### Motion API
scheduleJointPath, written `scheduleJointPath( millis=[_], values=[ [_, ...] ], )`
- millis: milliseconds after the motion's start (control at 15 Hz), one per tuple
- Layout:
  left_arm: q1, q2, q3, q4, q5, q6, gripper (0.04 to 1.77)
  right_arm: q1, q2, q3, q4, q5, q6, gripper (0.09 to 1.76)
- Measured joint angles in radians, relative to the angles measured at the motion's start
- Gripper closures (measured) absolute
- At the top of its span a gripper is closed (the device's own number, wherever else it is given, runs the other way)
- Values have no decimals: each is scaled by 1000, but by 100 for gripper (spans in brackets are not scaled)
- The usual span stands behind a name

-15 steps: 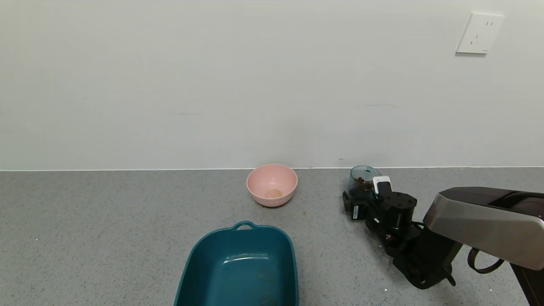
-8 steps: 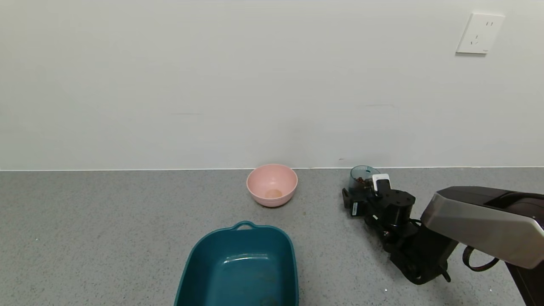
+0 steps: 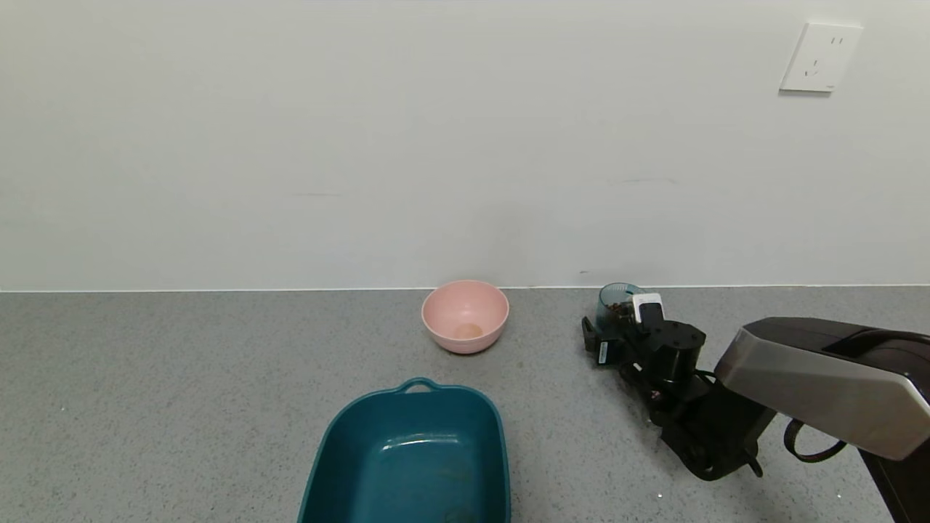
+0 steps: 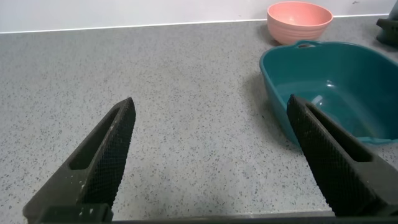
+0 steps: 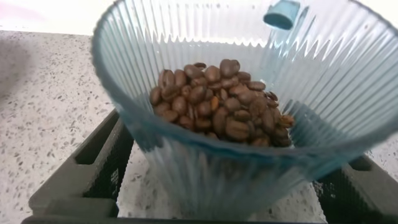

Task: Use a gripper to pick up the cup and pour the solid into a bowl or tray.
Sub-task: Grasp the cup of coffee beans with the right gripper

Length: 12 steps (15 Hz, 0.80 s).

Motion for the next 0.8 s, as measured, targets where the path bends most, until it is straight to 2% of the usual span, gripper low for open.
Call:
scheduleJointPath(
  millis=[467, 533, 600, 800],
  values=[
    [0, 0, 0, 0, 0, 0, 6, -5, 20, -31, 0, 1, -1, 14],
    [0, 0, 0, 0, 0, 0, 6, -5, 22, -36, 0, 1, -1, 36],
    [0, 0, 0, 0, 0, 0, 6, -5, 25, -38, 0, 1, -1, 44],
    [0, 0, 0, 0, 0, 0, 6, -6, 28, -40, -1, 1, -1, 46]
  ],
)
